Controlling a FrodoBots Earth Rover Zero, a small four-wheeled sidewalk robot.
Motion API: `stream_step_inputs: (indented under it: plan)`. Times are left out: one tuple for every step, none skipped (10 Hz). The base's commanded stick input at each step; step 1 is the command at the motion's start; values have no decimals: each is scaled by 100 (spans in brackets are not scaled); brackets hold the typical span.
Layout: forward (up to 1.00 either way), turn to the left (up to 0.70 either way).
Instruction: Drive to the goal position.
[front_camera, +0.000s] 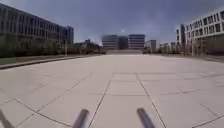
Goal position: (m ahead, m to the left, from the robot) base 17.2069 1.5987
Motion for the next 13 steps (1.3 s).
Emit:
stream_step_inputs:
  plan:
    - [70, -1]
    - [70, 0]
    - [70, 0]
    - [70, -14]
    - [70, -31]
    - [70, -31]
    - [70, -31]
    - [70, -14]
    - [70, 0]
    - [70, 0]
    - [70, 0]
    - [70, 0]
    - [70, 0]
